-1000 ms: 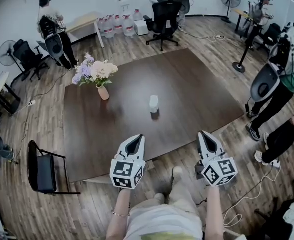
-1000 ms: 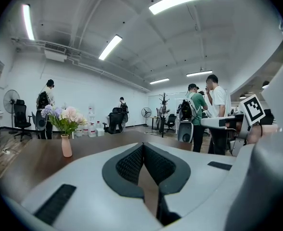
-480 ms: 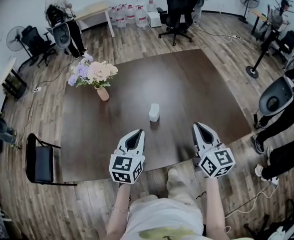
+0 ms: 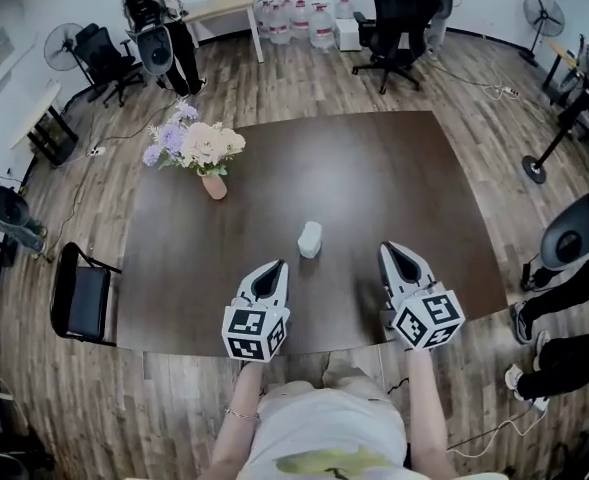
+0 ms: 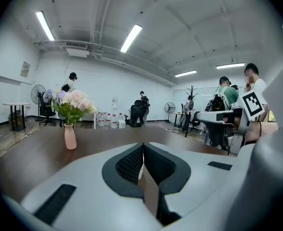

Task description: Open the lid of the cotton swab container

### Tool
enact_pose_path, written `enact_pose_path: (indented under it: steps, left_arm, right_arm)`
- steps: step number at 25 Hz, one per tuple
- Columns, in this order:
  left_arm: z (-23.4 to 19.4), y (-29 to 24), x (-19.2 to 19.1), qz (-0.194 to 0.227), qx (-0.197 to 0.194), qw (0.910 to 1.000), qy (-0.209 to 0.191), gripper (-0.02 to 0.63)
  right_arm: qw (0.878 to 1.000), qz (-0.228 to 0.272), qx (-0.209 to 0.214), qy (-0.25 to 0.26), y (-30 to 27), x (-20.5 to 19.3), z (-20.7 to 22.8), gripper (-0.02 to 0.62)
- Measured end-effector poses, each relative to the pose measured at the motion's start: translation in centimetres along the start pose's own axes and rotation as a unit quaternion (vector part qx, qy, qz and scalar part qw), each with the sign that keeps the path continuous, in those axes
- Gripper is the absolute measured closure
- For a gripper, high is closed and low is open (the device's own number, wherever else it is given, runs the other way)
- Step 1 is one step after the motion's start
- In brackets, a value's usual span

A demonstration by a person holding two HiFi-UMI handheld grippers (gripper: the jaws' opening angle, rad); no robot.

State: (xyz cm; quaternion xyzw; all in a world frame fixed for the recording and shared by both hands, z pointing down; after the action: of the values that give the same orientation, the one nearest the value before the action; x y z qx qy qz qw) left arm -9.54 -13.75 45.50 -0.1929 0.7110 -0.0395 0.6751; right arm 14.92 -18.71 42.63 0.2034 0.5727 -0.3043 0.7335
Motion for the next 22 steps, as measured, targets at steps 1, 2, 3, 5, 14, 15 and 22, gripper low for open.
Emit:
enact_pose_path:
  steps: [1, 2, 3, 5, 14, 15, 22]
  left_arm:
    - [0.0, -0.4, -0.3, -0.002, 0.002, 1.0, 0.008, 0.583]
    - [0.0, -0.9, -0.6, -0.004, 0.005, 0.9999, 0.013, 0.583]
    - [0.0, -1.4, -0.8, -0.007, 0.008, 0.9998, 0.015, 0.583]
    - [0.2, -2.2, -1.3, -0.012, 0.013, 0.9998, 0.014, 0.583]
    - [-0.4, -4.5, -4.9, -0.062, 0.011, 0.9976, 0.027, 0.581]
    - [-0.4, -4.9, -5.3, -0.068, 0.009, 0.9973, 0.026, 0.581]
    - [-1.0, -7.7, -7.8, -0.083, -0.011, 0.9956, 0.041, 0.525]
  right_arm:
    - [1.0, -0.004, 0.006, -0.001, -0.5, -0.2, 0.4, 0.575]
    - [1.0, -0.008, 0.012, -0.002, -0.9, -0.3, 0.8, 0.575]
    - [1.0, -0.011, 0.017, -0.003, -1.3, -0.5, 1.2, 0.575]
    - [0.999, -0.018, 0.027, -0.006, -2.0, -0.9, 1.9, 0.575]
    - [0.997, -0.051, 0.05, -0.023, -4.4, -2.7, 2.8, 0.575]
    - [0.997, -0.055, 0.051, -0.025, -4.7, -3.0, 3.0, 0.574]
    - [0.994, -0.087, 0.044, -0.042, -6.0, -5.7, 3.9, 0.575]
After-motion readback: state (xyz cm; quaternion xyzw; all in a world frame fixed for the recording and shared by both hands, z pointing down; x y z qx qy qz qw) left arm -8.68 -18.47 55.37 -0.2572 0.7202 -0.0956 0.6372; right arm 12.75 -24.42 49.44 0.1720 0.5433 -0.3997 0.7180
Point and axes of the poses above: the fingertips, and each gripper's own axes: y backward along the fingers, z to its right, x out of its top, the point moved 6 cm from there along y, backward along the fingers, and after that the axes turned 4 degrees about x, right-handed, at the moved point
